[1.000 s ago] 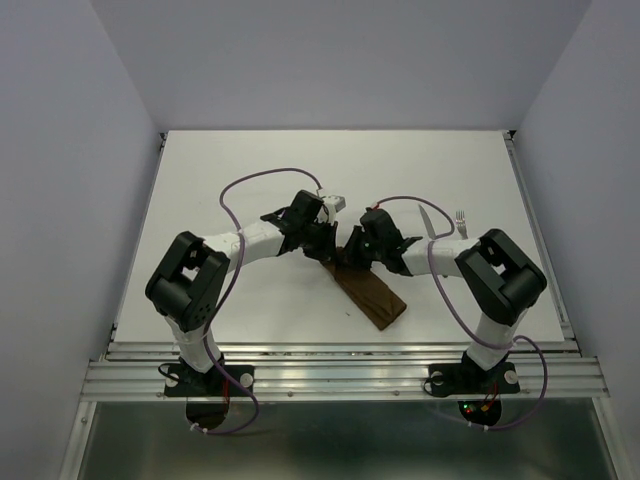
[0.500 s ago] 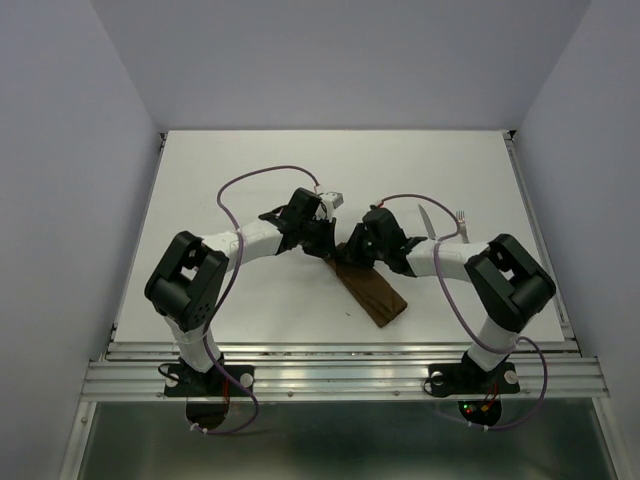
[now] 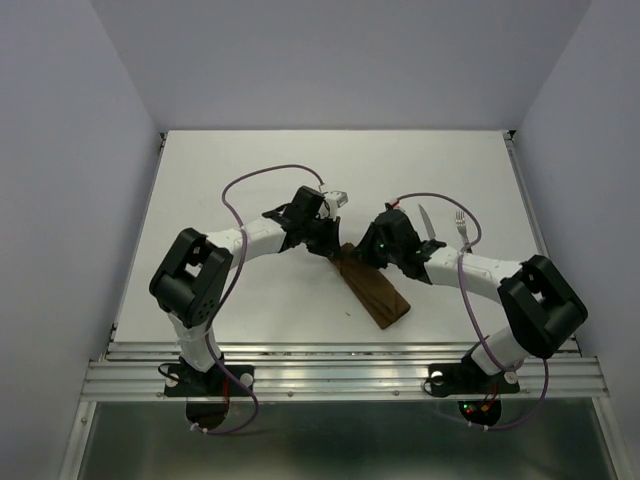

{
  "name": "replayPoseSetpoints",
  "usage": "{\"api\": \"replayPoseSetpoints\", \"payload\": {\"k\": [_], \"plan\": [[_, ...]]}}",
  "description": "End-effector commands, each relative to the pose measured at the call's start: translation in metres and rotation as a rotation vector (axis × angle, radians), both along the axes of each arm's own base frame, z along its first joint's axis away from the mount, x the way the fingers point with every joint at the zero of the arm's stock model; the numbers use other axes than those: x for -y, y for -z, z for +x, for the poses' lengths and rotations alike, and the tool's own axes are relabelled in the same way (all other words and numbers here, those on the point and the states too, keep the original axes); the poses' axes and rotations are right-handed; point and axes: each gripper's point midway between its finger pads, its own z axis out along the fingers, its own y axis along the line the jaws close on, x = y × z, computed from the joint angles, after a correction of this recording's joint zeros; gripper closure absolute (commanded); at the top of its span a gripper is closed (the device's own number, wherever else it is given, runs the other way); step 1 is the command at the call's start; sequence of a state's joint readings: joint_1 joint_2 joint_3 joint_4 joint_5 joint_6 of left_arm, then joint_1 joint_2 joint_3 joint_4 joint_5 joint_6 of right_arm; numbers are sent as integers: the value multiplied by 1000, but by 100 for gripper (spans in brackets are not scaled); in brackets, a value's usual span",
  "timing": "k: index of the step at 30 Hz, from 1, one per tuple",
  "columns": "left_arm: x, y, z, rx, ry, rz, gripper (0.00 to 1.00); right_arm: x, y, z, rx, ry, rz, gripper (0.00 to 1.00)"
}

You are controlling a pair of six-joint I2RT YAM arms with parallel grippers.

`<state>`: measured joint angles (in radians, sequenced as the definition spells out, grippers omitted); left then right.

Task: Fold the napkin into a case and place the utensils inside
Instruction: Stuff the top corner of the smaller-rectangle-folded napkin into the folded napkin.

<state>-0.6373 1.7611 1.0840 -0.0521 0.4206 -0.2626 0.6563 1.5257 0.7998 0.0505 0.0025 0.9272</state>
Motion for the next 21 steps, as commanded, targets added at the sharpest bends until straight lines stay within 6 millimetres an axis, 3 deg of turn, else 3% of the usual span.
{"api": "replayPoseSetpoints", "payload": {"k": [1,6,10,17,21], "plan": [[20,-20,7,34,48,-59,100,37,20,-18,-32,57,-151,80],[30,-18,6,26,69,-62,100,61,26,-37,-63,95,-202,82],[42,-20,4,29,94,-71,100,76,43,-57,-111,103,-223,82],[63,-24,-2,18,124,-99,100,80,61,-82,-189,116,-188,84],[70,-20,-4,10,134,-101,100,75,58,-91,-196,124,-140,84]]}}
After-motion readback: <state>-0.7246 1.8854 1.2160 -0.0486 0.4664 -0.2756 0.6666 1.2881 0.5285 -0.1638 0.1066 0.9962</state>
